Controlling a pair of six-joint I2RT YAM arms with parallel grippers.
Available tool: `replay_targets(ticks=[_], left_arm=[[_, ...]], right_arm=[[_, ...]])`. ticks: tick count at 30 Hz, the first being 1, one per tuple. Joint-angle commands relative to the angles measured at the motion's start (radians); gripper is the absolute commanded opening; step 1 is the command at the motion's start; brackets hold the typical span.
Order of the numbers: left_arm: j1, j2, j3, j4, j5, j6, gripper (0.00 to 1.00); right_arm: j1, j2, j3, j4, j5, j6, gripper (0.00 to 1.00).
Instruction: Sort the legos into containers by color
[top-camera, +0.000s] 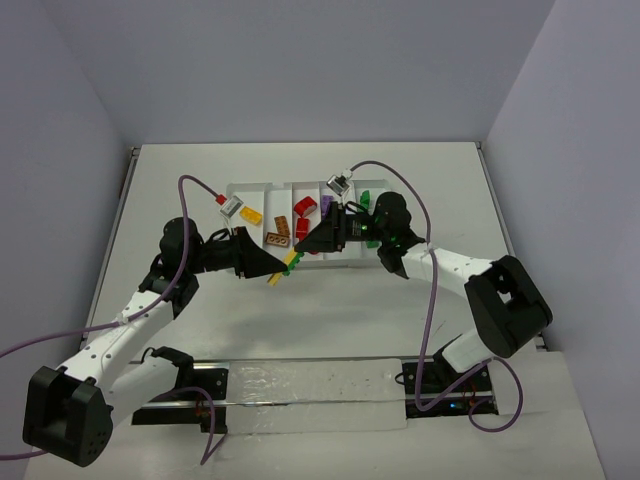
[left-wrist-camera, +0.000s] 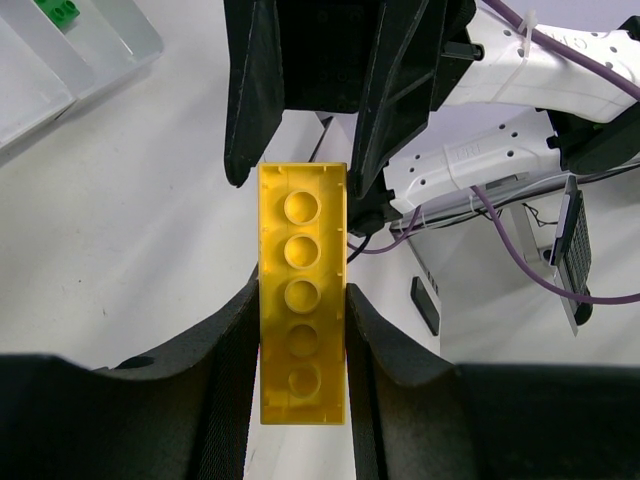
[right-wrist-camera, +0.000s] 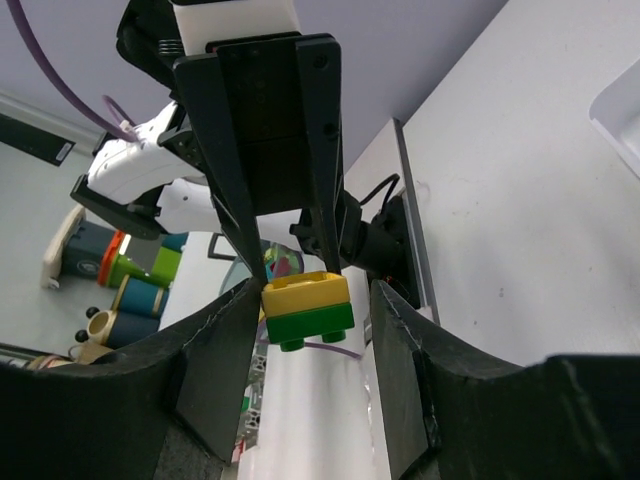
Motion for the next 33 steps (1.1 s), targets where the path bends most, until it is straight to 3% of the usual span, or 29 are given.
replay_targets(ticks=[1, 8, 14, 20, 31, 33], left_arm=[[0.001, -0.008, 0.017, 0.029, 0.003, 0.008, 0.00], [0.001, 0.000, 0.024, 0.026, -0.023, 0.003, 0.00], [0.000, -0.006, 0.034, 0.020, -0.045, 0.004, 0.00], [0.001, -0.013, 0.034, 0.015, -0.057, 0.004, 0.00], [0.001, -0.005, 0.032, 0.028, -0.045, -0.002, 0.00], [0.001, -0.008, 0.029, 0.025, -0.045, 0.000, 0.00]], right_arm=[[0.014, 0.002, 0.000, 0.102, -0.018, 0.022, 0.55], [0.022, 0.010, -0.003, 0.125, -0.026, 0.034, 0.56], [0.025, 0.019, -0.014, 0.126, -0.023, 0.034, 0.70], [0.026, 0.030, -0.019, 0.134, -0.021, 0.039, 0.70], [0.032, 0.028, -0.016, 0.155, -0.027, 0.048, 0.53], [0.034, 0.028, -0.017, 0.172, -0.029, 0.062, 0.43]])
